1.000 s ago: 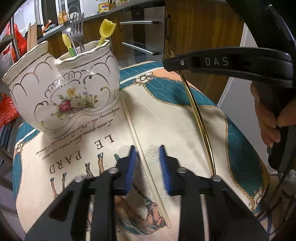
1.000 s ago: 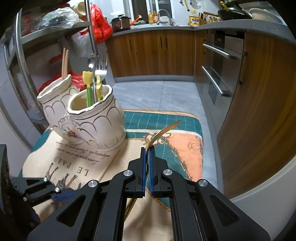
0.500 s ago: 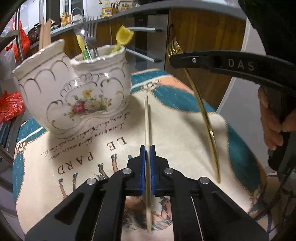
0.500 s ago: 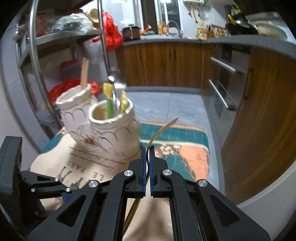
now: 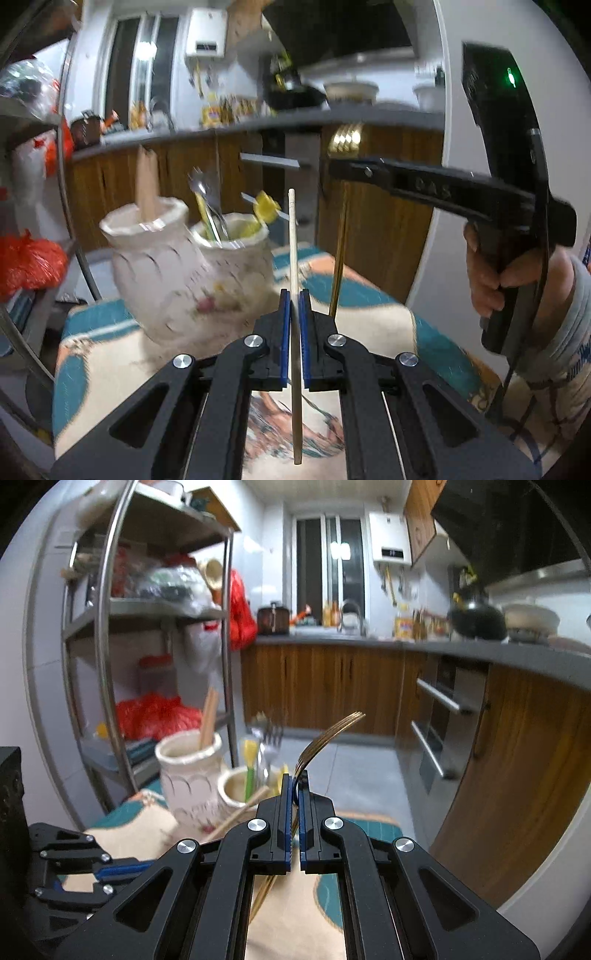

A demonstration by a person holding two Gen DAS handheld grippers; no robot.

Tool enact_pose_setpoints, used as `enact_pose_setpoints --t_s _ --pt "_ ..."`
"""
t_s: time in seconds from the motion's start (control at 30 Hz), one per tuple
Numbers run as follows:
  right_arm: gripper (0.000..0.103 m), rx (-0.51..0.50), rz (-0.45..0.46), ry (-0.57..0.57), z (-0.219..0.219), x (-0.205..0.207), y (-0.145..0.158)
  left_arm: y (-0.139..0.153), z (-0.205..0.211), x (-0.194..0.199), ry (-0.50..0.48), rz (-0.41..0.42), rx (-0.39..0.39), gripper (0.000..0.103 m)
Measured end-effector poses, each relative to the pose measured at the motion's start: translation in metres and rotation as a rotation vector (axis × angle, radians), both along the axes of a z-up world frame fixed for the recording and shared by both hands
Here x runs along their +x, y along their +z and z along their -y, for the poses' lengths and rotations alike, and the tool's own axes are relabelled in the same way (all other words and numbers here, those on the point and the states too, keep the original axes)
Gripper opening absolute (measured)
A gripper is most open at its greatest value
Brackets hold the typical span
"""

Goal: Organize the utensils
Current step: 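Carry the chopstick over the tall pot while the right carries the gold fork over the short pot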

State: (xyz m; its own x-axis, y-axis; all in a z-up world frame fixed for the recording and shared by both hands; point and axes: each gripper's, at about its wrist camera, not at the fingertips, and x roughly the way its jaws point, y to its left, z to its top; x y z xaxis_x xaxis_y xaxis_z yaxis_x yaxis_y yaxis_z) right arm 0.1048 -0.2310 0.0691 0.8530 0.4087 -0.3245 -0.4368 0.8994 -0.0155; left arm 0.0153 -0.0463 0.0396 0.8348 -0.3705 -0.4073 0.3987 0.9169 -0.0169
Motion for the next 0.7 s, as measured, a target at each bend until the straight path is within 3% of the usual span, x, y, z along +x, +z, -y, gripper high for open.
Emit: enact_pose_setpoints --t_s 0.17,0.3,0.5,0.7 --pt "0.004 0.044 0.049 0.0 -0.004 -0.005 0.014 0.025 -0.031 -0.005 0.033 0.118 -0.082 0.005" --pt "0.004 0.066 0.079 -0.009 -0.008 -0.002 0.027 0.045 -0.054 0.013 0.059 0.169 -0.146 0.005" --pt "0.004 0.099 0.098 -0.009 -0.018 0.014 0.04 0.073 -0.082 0.054 0.081 0.209 -0.238 0.005" --pt "0.004 0.166 0.145 -0.022 -0.018 0.03 0.05 0.073 -0.099 0.104 0.057 0.2 -0.333 0.005"
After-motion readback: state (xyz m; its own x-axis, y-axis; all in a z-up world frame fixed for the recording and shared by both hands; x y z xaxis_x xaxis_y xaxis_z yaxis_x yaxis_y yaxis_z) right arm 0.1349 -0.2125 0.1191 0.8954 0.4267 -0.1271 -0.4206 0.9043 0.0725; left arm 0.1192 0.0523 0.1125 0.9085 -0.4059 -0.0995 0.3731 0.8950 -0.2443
